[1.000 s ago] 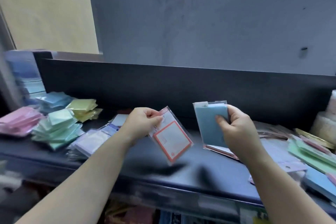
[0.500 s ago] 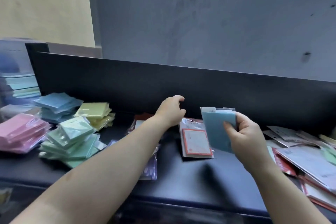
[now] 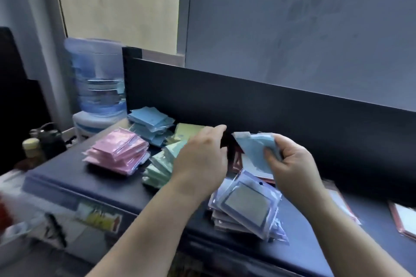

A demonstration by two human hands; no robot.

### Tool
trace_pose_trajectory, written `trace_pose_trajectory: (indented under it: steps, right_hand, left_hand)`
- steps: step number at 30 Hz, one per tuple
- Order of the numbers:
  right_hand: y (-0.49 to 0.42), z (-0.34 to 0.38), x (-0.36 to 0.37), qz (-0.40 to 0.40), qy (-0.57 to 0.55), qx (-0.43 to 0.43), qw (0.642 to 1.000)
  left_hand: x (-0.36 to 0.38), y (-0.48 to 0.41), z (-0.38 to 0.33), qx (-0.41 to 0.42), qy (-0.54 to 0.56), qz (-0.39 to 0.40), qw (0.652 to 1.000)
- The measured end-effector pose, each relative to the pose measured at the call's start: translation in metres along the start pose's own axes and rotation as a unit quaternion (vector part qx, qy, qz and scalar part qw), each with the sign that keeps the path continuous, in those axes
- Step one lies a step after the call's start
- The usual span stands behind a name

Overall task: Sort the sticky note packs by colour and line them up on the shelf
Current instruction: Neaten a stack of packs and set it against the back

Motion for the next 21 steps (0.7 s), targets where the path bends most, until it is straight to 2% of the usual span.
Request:
trace_pose_trajectory:
  steps: [6,13,16,19,21]
  right_hand:
    - [-0.038,0.045,0.081,0.071,0.017,-0.055,0.996]
    - [-0.099,0.085,0.183,0.123,0.115,-0.17,0.971]
    - [-0.124,0.09,0.223,0.134,0.137,-0.197,0.961]
    - [-0.146,0.082,0.261,0.176,0.184,-0.193,0.948]
    - [-0.151,0.066,0.283,0.256,0.249,-0.144,0.923]
  left_hand:
    - [-0.047,0.017,0.087,-0.08,-0.064,-0.049,0.993]
    - [-0.043,0.037,0.142,-0.085,-0.065,-0.022,0.994]
    - [-0.039,0.042,0.146,-0.071,-0.054,-0.039,0.995]
    - [-0.035,0.042,0.146,-0.065,-0.051,-0.039,0.996]
    - [-0.033,0.041,0.146,-0.066,-0.044,-0.033,0.996]
Point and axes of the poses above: each hand's wrist, its own y-axis away from the middle knuckle, its own x-axis out of the palm, z = x × y, the point moved 8 cm from there along -y, towards the middle knuckle, and after that the axes turned 2 degrees about z, right-handed, at the moved point
